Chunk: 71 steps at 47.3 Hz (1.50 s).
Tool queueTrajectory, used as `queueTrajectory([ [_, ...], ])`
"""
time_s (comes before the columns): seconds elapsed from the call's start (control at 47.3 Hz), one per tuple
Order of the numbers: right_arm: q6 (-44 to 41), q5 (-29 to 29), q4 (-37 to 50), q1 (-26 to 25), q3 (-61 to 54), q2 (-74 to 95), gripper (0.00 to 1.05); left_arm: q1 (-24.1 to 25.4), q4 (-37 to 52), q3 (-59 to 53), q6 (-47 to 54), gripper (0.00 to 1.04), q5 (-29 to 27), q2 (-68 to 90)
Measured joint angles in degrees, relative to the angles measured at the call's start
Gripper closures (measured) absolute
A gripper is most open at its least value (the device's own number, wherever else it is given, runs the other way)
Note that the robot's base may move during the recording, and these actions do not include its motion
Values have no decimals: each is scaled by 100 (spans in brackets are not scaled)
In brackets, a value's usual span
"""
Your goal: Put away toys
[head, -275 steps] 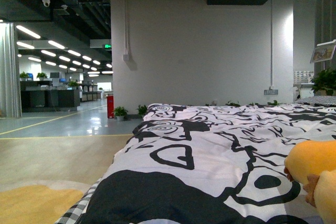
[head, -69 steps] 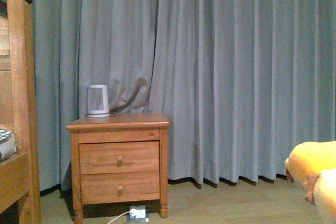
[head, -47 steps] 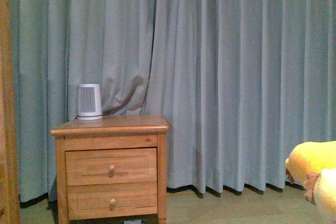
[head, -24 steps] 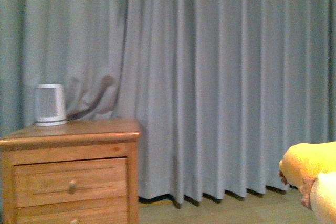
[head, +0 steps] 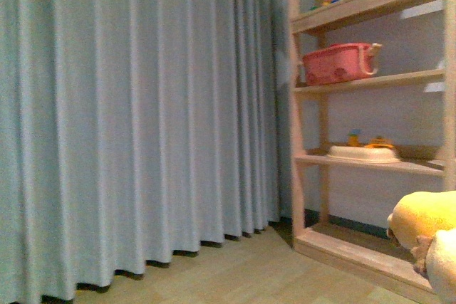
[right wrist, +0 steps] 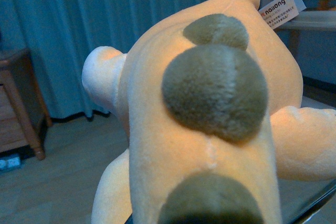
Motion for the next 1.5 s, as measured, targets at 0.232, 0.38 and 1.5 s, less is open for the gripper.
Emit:
queueTrajectory([
  [0.232, -2, 2, 0, 0, 0, 0, 97, -2, 0, 0, -2, 6, 7, 0],
  [0.38, -2, -2, 0, 0, 0, 0, 97, -7, 0, 0, -2, 6, 2, 0],
  [1.5, -2, -31, 0, 0, 0, -7, 97, -11, 0, 0, -2, 6, 4, 0],
])
